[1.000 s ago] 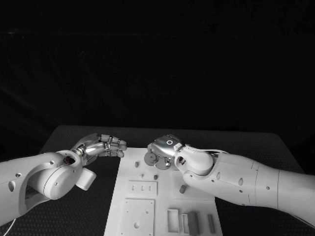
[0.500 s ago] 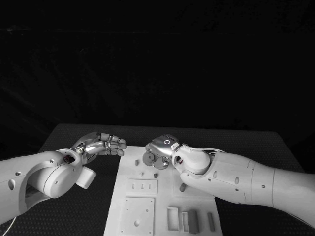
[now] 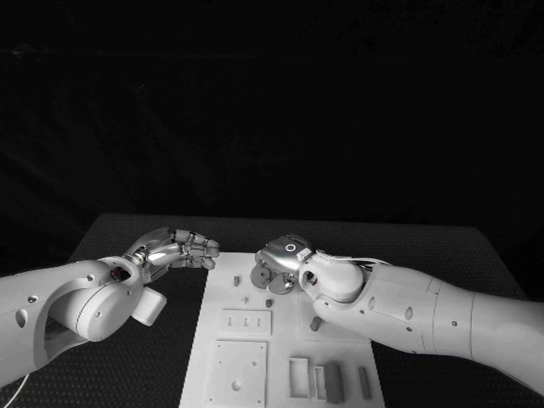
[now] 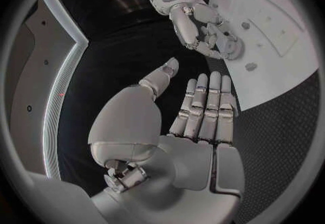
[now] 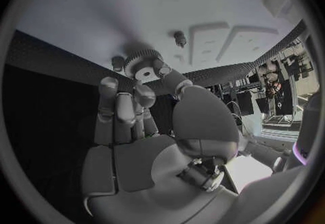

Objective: Assemble the parts on the task board

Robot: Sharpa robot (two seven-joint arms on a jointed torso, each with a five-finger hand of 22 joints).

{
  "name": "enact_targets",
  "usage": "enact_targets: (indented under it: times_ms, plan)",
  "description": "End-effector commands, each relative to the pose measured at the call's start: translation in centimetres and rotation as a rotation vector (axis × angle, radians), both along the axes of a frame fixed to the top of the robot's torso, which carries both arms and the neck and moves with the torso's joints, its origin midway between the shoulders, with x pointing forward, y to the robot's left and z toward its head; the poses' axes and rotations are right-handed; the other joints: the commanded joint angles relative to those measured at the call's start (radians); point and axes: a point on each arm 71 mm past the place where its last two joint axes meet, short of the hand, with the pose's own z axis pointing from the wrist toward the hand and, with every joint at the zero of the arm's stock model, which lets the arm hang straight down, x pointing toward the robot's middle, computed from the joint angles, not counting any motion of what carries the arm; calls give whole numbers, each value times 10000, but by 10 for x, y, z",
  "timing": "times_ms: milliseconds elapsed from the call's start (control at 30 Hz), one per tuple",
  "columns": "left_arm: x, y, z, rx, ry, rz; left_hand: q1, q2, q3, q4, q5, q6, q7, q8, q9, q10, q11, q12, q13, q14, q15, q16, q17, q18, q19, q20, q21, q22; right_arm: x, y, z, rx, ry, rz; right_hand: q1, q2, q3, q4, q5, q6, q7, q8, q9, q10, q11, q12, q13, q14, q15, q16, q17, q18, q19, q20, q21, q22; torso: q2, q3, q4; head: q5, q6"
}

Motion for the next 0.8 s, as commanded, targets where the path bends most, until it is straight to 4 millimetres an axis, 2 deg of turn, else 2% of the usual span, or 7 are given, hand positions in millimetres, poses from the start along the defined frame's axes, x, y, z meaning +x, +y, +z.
enact_targets:
  times_ms: [33,367,567,767,800]
  plan:
    - [0,-2,2,-40,-92,-147,-10,87,-61,1,17,2,-35,-69,-9,-12,-5,-31,-12,-48,11,-48,12,-142,-32,-20,-56,-10,0,2,-2,-226,-10,2,117,19,71,-12,64,23,11,14,142,92,10,-52,-15,34,-21,-60,1,132,-22,-50,12,157,2,2,2,-28,-9]
    - [0,-2,2,-38,-89,-146,-10,87,-62,1,18,1,-34,-71,-10,-11,-5,-34,-14,-47,11,-52,16,-142,-32,-20,-56,-11,2,0,-2,-227,-24,-90,126,-36,73,-4,64,-20,25,-16,137,84,22,-74,-17,-17,-13,-82,-80,132,-32,-46,0,157,1,-3,-2,-20,-23]
    - [0,-3,2,-40,-91,-155,-10,86,-62,1,18,0,-34,-71,-11,-11,-5,-36,-14,-46,11,-54,19,-142,-31,-21,-56,-12,3,2,-3,-165,-25,-107,95,-122,77,11,64,-352,120,-218,60,86,112,-124,-29,-88,61,-121,-192,132,-42,-31,-31,150,-1,-9,-1,-21,-13]
    - [0,-2,2,-37,-91,-146,-8,85,-62,0,18,0,-34,-72,-12,-10,-5,-37,-15,-46,10,-57,21,-142,-32,-21,-56,-13,3,1,-4,-203,172,-168,62,-218,80,18,64,-436,176,-275,37,45,166,-179,-42,-204,116,-165,-365,132,-59,-13,-57,146,-4,-16,8,-34,-19]
    - [0,-2,2,-36,-92,-143,-8,85,-62,0,18,0,-34,-72,-12,-10,-5,-38,-15,-46,10,-57,22,-142,-32,-21,-56,-13,3,1,-4,-225,202,-164,63,-253,88,21,58,-600,203,-370,-5,29,193,-196,-46,-219,136,-176,-380,132,-65,-8,-67,144,-4,-14,5,-34,-18]
